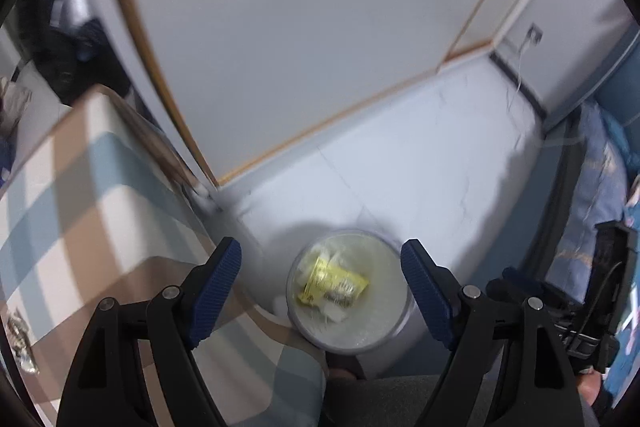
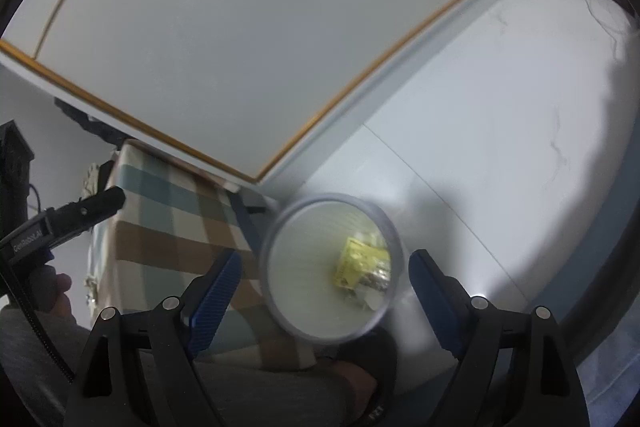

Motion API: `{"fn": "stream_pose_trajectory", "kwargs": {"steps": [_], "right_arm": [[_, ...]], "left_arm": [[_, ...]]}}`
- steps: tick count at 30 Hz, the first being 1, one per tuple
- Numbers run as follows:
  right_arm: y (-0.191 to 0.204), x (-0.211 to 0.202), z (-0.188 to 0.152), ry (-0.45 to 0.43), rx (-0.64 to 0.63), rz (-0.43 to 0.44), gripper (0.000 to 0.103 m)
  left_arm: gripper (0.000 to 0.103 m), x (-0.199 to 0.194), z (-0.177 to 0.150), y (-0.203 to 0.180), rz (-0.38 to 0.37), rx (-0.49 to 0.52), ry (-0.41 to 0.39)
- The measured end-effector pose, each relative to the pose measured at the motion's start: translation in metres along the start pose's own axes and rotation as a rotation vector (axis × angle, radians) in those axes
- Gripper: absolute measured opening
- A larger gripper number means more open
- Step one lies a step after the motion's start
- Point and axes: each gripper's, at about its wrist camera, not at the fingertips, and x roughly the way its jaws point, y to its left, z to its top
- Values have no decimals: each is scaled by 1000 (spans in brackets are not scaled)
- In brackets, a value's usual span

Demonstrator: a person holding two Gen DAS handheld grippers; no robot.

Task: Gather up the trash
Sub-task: 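Move both open grippers back over the crumpled wrapper on the table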

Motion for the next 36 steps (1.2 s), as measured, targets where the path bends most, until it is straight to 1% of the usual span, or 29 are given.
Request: {"fn": "stream_pose_trajectory", "kwargs": {"steps": [1,4,7,9,13,16,18,20,21,23,29,30,31,33,36], "right_arm": [[6,-5,2,-10,-10,5,86],[26,-21,5,-39,-24,19,86],[46,-42,8,-97,-24,45,87],[61,-56,10,-136,-39,55,88],[96,-81,11,-197,-77,99,89],[126,-95,10,-233,-116,132,91],[148,-103,7,-242,-141,161,92],[167,-108,4,-253,-158,196,93],[176,-109,1,-258,-171,210,94],[195,-111,-5,-264,-197,228,95],[258,-94,-22,-230,-292,278,96],[269,-89,-24,-216,-301,281,98],[277,-86,-27,-205,-311,277,100],[299,-75,-34,-187,-352,269,101],[324,-66,-46,-170,-408,262,101]], "left_arm": [[80,-6,1,2,0,-10,-18],[80,-35,-1,19,18,-51,-111],[80,-63,-2,32,33,-82,-188],[80,-83,-4,43,56,-102,-243],[88,-116,-13,61,94,-132,-337],[89,-138,-18,76,122,-146,-390],[89,-151,-24,90,136,-176,-422],[93,-165,-32,100,169,-206,-453],[96,-173,-36,106,194,-223,-471],[99,-187,-45,121,231,-250,-517],[101,-207,-63,160,292,-324,-561],[101,-209,-66,166,309,-333,-569],[101,-210,-70,172,334,-342,-578],[101,-211,-77,184,393,-358,-593],[102,-211,-88,205,419,-386,-591]]}}
